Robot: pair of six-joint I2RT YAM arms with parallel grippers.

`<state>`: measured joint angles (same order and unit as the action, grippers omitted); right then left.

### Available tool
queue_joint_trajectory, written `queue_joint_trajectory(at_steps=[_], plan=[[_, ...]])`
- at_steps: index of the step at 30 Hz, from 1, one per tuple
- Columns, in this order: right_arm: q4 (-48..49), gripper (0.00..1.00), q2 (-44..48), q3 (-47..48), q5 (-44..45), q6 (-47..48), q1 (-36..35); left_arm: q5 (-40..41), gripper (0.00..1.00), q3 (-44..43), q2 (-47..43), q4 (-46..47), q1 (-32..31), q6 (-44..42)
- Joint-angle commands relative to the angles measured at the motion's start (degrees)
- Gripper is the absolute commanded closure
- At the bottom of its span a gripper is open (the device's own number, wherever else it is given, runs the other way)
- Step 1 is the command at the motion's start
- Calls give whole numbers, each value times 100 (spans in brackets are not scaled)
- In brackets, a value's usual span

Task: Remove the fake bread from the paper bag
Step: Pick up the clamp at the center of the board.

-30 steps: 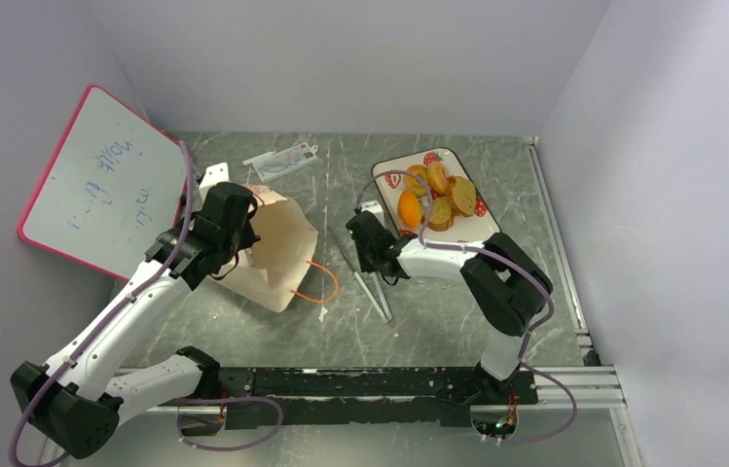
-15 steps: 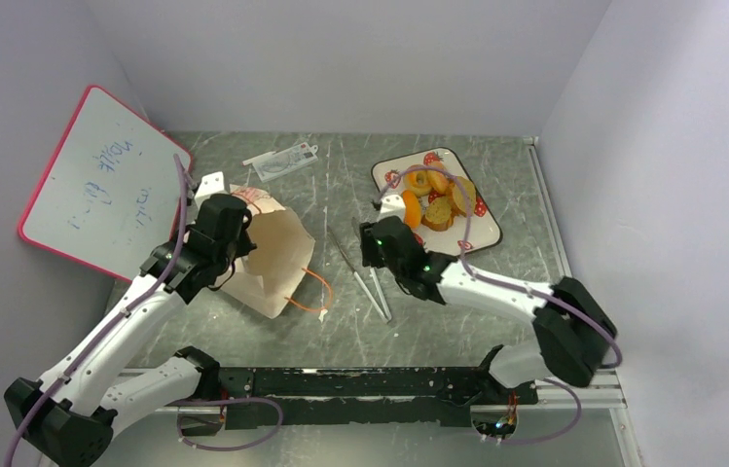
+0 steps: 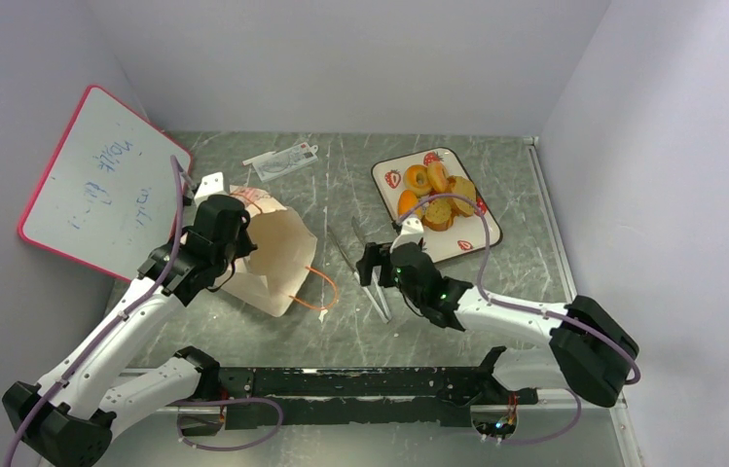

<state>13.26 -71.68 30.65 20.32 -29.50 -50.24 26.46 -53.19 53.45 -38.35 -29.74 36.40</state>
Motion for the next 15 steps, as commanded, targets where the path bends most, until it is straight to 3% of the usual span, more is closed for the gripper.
queue_joint_trajectory(at_steps=[1,10,15], plan=[[468,7,-85,-322,420,436,-273,-201,93,-146,-70,233,29,-28],[1617,4,-1179,-741,1649,759,-1127,-244,93,-130,-185,85,27,-9],[2008,5,-1933,-612,2231,800,-1170,-330,93,-121,-128,28,26,-99]])
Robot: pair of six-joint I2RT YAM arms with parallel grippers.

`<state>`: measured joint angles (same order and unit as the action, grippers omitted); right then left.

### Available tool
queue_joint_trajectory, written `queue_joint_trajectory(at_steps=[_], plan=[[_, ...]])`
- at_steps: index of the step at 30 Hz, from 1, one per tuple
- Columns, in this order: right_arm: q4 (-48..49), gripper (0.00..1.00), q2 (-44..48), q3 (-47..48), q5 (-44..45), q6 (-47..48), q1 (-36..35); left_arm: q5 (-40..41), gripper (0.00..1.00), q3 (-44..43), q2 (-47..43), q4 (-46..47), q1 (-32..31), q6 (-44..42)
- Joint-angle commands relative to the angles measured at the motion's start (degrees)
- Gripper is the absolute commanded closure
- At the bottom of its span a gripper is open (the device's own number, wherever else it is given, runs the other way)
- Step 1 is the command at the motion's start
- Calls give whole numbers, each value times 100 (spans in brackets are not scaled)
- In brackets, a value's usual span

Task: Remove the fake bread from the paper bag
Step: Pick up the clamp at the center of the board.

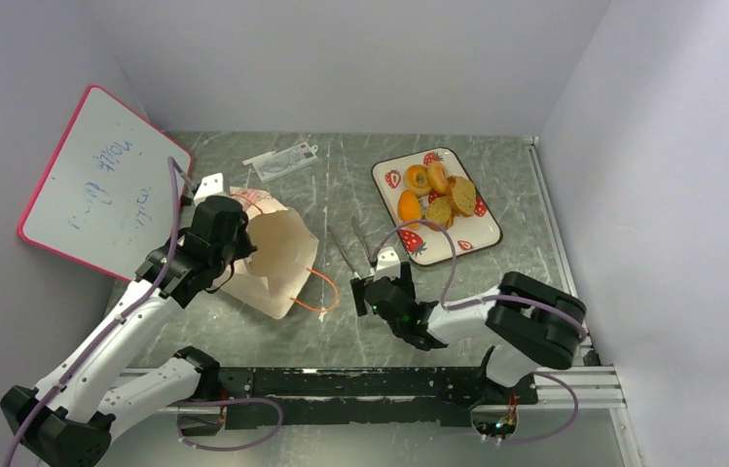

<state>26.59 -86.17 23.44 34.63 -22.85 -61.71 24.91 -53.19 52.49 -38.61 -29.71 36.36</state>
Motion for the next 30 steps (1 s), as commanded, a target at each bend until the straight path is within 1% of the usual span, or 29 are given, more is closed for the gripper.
queue_joint_trajectory(at_steps=[1,4,6,8,11,14,18,21,22,23,25,27,30], plan=[[765,5,-665,141,807,163,-24,-221,93,-104,-29,71,25,-132],[984,5,-1177,243,851,127,-54,-366,93,14,-79,170,23,-220],[1028,3,-1242,291,973,38,-116,-390,93,88,-119,201,28,-236],[1203,3,-1260,230,865,-4,-130,-428,93,155,-162,268,27,-269],[930,4,-1482,376,904,-227,-155,-483,93,252,-219,362,24,-351],[807,8,-1564,310,927,-600,-287,-488,93,291,-286,346,24,-392],[209,18,-1682,388,1099,-1220,-600,-452,93,313,-397,358,25,-419],[-196,41,-1638,391,1132,-1616,-758,-477,93,309,-393,372,26,-394],[-379,45,-1604,416,1159,-1740,-800,-482,93,299,-389,360,26,-378],[-577,46,-1552,428,1188,-1823,-860,-491,93,282,-377,350,27,-366],[-836,59,-1372,459,1193,-1865,-948,-480,93,267,-374,330,27,-350],[-1081,63,-1050,488,1189,-1841,-986,-462,93,250,-367,319,28,-341],[-1389,63,-403,490,1100,-1752,-994,-472,93,253,-335,363,27,-332]])
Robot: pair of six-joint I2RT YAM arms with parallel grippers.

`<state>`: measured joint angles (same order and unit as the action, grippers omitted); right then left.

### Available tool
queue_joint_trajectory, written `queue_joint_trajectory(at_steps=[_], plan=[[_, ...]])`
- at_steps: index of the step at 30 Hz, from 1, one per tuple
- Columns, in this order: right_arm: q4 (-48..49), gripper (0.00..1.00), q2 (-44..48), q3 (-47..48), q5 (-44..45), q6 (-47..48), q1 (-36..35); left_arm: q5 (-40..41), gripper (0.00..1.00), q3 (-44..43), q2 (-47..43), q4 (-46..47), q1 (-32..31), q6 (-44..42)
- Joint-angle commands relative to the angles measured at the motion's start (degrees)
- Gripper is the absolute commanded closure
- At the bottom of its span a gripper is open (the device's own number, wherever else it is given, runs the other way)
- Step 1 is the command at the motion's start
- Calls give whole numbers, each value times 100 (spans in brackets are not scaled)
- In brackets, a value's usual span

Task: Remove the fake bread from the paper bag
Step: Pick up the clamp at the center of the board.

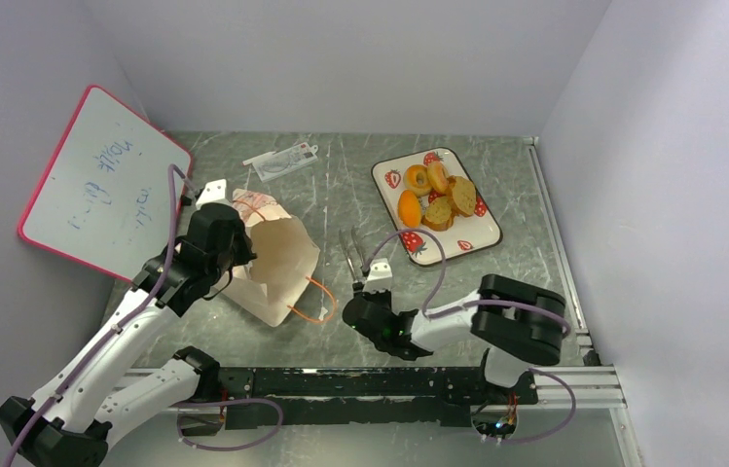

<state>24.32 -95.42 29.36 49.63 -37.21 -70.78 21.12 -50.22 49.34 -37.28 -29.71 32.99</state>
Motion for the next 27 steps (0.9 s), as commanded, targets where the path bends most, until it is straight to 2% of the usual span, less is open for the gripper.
queue_joint_trajectory(at_steps=[1,11,20,27], plan=[[-1281,63,736,-83,-471,-299,-89,-122,93,-25,-5,260,27,-7],[-2284,66,2313,139,-1004,-484,-92,-1159,93,97,-86,701,126,-618],[-2965,69,2956,359,-962,-663,-81,-1312,93,-289,84,312,271,-918],[-3643,69,3853,585,-712,-679,-77,-1550,93,-427,206,222,342,-984]])
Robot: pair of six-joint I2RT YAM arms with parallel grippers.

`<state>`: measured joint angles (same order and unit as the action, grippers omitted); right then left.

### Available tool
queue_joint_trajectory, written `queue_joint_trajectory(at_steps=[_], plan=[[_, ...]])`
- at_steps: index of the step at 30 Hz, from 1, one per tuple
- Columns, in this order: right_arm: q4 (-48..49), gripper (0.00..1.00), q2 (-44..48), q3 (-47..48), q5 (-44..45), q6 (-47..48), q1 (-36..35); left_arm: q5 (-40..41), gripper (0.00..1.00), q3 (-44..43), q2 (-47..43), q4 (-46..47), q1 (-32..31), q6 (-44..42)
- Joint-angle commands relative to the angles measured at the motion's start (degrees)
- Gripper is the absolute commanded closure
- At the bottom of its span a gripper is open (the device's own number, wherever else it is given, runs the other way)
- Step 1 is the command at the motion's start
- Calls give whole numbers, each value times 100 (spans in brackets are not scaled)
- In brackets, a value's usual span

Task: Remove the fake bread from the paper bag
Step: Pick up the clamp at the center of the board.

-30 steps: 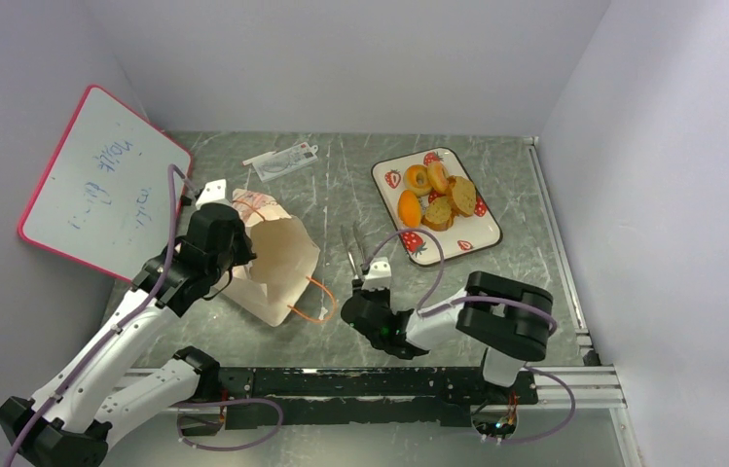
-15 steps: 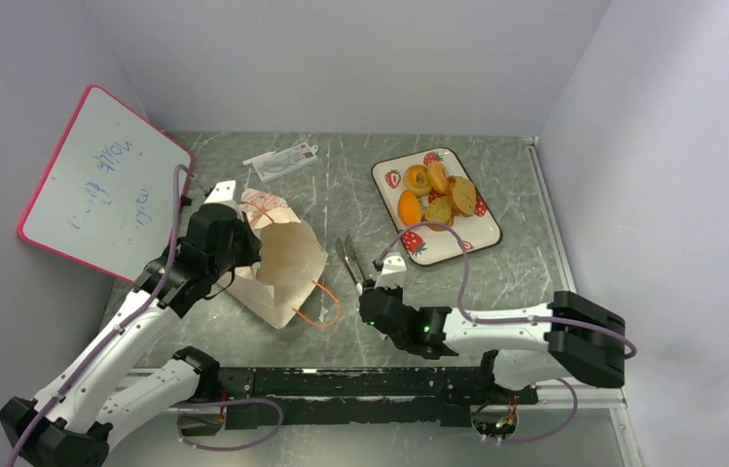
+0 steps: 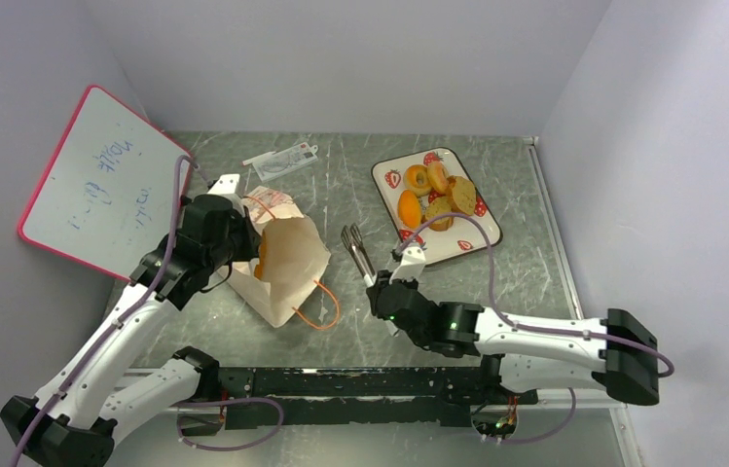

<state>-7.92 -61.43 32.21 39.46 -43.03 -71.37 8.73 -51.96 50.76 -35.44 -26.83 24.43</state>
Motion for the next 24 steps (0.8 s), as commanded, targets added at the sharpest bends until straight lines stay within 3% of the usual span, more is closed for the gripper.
queue_joint_trajectory(at_steps=[1,12,24], plan=[[-507,69,562,343,321,-111,-17,-329,93,-260,94,30,55,-129],[-1383,70,1273,996,306,119,-18,-108,93,-146,313,106,65,69],[-1603,70,1428,1427,-452,278,-27,86,93,-103,627,485,64,49]])
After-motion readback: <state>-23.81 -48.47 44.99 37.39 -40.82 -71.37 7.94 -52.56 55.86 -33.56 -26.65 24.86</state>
